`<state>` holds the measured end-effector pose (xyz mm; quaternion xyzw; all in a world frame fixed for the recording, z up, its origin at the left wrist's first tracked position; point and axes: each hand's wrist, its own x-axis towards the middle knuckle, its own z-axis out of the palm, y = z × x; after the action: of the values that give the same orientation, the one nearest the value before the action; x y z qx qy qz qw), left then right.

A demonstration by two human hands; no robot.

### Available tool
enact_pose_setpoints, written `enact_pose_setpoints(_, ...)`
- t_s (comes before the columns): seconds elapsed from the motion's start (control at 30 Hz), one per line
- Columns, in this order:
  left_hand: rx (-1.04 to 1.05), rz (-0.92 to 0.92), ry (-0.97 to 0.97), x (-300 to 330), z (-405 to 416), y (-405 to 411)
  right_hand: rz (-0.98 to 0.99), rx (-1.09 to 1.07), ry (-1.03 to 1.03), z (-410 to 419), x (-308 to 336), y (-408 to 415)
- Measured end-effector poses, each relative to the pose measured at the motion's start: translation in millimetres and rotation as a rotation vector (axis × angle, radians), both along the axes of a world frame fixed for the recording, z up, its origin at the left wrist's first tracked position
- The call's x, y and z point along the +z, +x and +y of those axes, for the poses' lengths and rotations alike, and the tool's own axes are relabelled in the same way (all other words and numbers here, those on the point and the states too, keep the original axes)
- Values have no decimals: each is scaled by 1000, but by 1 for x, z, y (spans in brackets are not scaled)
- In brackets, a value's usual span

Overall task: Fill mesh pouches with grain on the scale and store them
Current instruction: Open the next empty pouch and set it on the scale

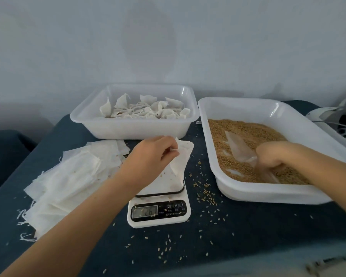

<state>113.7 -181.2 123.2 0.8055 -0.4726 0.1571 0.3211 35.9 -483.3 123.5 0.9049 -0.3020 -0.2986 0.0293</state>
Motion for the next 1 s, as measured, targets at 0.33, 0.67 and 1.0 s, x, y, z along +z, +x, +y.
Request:
enact_pose_setpoints(0.33, 28, 26, -22, -2, 5, 6, -317, 12, 81, -32, 22, 15)
enact_pose_setpoints(0.67, 40, 46, -32, -6, 0, 22, -424, 2, -20, -6, 18, 70)
enact_pose_setpoints(1.0, 77, 90, -64, -10, 3, 32, -535, -49, -21, -17, -23, 82)
